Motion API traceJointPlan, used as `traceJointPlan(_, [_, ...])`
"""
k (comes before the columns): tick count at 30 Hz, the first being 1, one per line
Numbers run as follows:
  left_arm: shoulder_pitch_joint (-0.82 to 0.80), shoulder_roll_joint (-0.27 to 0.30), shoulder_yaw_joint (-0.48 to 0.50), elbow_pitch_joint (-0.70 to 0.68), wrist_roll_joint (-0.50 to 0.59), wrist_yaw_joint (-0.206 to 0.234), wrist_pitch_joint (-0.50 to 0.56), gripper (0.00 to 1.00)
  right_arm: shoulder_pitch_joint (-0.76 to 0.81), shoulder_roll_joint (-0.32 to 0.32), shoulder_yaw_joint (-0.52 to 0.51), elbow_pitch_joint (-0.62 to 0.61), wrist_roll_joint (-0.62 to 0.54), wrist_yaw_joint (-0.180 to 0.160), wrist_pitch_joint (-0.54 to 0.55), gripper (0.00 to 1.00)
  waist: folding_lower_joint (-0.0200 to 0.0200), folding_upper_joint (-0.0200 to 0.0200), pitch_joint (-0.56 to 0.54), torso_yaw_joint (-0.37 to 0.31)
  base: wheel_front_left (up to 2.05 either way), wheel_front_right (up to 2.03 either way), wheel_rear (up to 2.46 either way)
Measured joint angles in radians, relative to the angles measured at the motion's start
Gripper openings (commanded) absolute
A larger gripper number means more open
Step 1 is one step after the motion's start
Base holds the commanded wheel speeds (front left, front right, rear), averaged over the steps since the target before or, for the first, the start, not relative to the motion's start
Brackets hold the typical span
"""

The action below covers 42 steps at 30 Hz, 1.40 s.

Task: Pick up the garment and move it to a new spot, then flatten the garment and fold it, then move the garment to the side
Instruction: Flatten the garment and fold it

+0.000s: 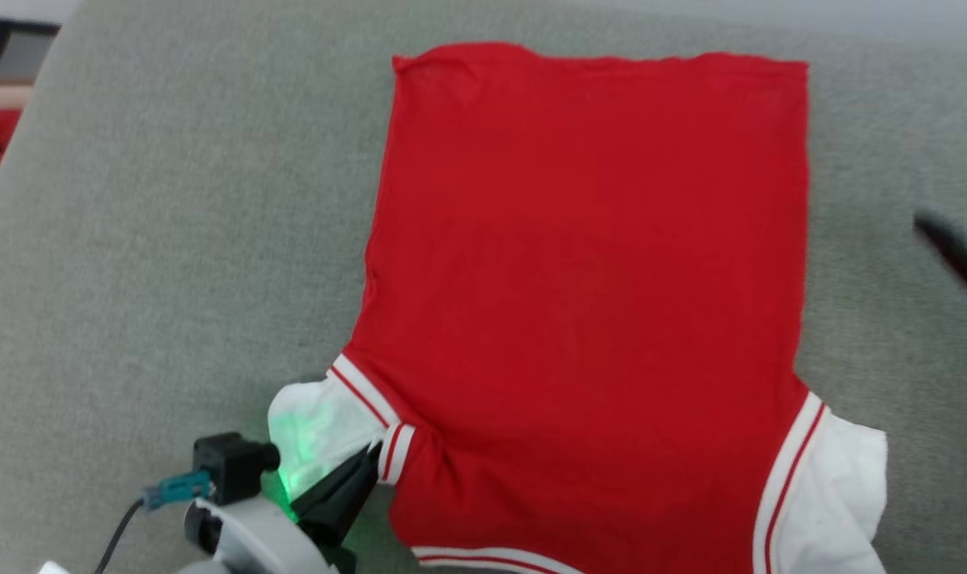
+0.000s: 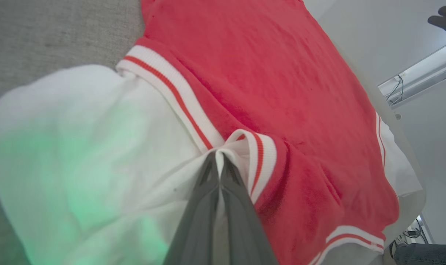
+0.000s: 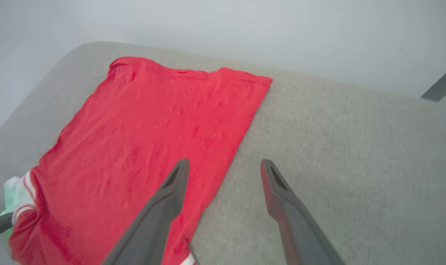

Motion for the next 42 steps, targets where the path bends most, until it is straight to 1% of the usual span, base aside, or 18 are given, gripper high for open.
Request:
traceJointPlan(3, [-0.035, -0.011, -0.010, -0.012, 0.009, 0.000, 0.000, 0.00, -0.225, 0.021, 0.074, 0.137, -0.110, 0.000, 0.023, 1.00, 0.0000, 0.0000, 0.033, 0.016, 0.00, 0.00, 0.00])
traceJointPlan(5, [-0.063, -0.025, -0.030, -0.021, 0.011, 0.000, 0.000, 0.00, -0.343, 0.042, 0.136, 0.247, -0.164, 0.000, 0.049, 1.00, 0.0000, 0.0000, 0.050, 0.034, 0.00, 0.00, 0.00])
traceJointPlan(7, [-0.092, -0.033, -0.045, -0.030, 0.011, 0.000, 0.000, 0.00, -0.444, 0.044, 0.185, 0.350, -0.214, 0.000, 0.075, 1.00, 0.0000, 0.0000, 0.066, 0.055, 0.00, 0.00, 0.00])
traceJointPlan(10, [-0.142, -0.045, -0.069, -0.042, 0.012, 0.000, 0.000, 0.00, -0.594, 0.051, 0.212, 0.513, -0.281, 0.000, 0.103, 1.00, 0.0000, 0.0000, 0.095, 0.087, 0.00, 0.00, 0.00])
traceJointPlan(12, [-0.165, -0.052, -0.080, -0.046, 0.012, 0.000, 0.000, 0.00, -0.665, 0.051, 0.223, 0.616, -0.333, 0.000, 0.135, 1.00, 0.0000, 0.0000, 0.115, 0.110, 0.00, 0.00, 0.00])
traceJointPlan(15, [-0.186, -0.060, -0.093, -0.045, 0.012, 0.000, -0.001, 0.00, -0.754, 0.058, 0.197, 0.763, -0.396, 0.000, 0.167, 1.00, 0.0000, 0.0000, 0.144, 0.144, 0.00, 0.00, 0.00])
traceJointPlan(17, [-0.198, -0.068, -0.098, -0.046, 0.012, 0.000, -0.001, 0.00, -0.799, 0.057, 0.181, 0.839, -0.445, 0.000, 0.187, 1.00, 0.0000, 0.0000, 0.161, 0.167, 0.00, 0.00, 0.00])
traceJointPlan(19, [-0.204, -0.074, -0.098, -0.050, 0.012, -0.001, -0.001, 0.00, -0.825, 0.063, 0.158, 0.898, -0.474, 0.000, 0.197, 1.00, -0.0001, 0.0000, 0.179, 0.186, 0.00, 0.00, 0.00])
traceJointPlan(22, [-0.207, -0.078, -0.092, -0.057, 0.012, -0.001, -0.001, 0.00, -0.854, 0.057, 0.155, 0.954, -0.531, 0.000, 0.201, 1.00, 0.0000, 0.0000, 0.207, 0.207, 0.00, 0.00, 0.00])
traceJointPlan(25, [-0.211, -0.087, -0.084, -0.061, 0.013, -0.002, -0.002, 0.00, -0.879, 0.045, 0.173, 0.978, -0.579, 0.001, 0.200, 1.00, 0.0000, 0.0000, 0.232, 0.220, 0.00, 0.00, 0.00])
traceJointPlan(28, [-0.213, -0.091, -0.080, -0.063, 0.019, -0.003, -0.005, 0.00, -0.896, 0.048, 0.176, 0.992, -0.573, 0.000, 0.197, 1.00, 0.0000, 0.0000, 0.250, 0.226, 0.00, 0.00, 0.00])
traceJointPlan(29, [-0.213, -0.090, -0.079, -0.064, 0.020, -0.003, -0.005, 0.00, -0.899, 0.049, 0.173, 0.996, -0.571, 0.000, 0.190, 0.63, 0.0000, 0.0000, 0.254, 0.226, 0.00, 0.00, 0.00])
traceJointPlan(30, [-0.213, -0.090, -0.079, -0.064, 0.020, -0.003, -0.005, 0.00, -0.899, 0.051, 0.176, 0.998, -0.567, 0.000, 0.188, 0.00, 0.0000, 0.0000, 0.255, 0.225, 0.00, 0.00, 0.00])
traceJointPlan(34, [-0.213, -0.086, -0.078, -0.062, 0.020, -0.003, -0.005, 0.00, -0.899, 0.063, 0.193, 1.013, -0.549, 0.000, 0.163, 0.00, 0.0000, 0.0000, 0.242, 0.218, 0.00, 0.00, 0.00])
traceJointPlan(37, [-0.209, -0.088, -0.074, -0.053, 0.019, -0.003, -0.002, 0.00, -0.882, 0.071, 0.199, 1.026, -0.543, 0.000, 0.116, 0.00, 0.0000, 0.0000, 0.224, 0.211, 0.00, 0.00, 0.00])
traceJointPlan(42, [-0.179, -0.089, -0.040, -0.024, 0.012, -0.001, -0.001, 0.00, -0.818, 0.050, 0.259, 1.008, -0.473, 0.000, 0.074, 0.00, 0.0000, 0.0000, 0.177, 0.198, 0.00, 0.00, 0.00])
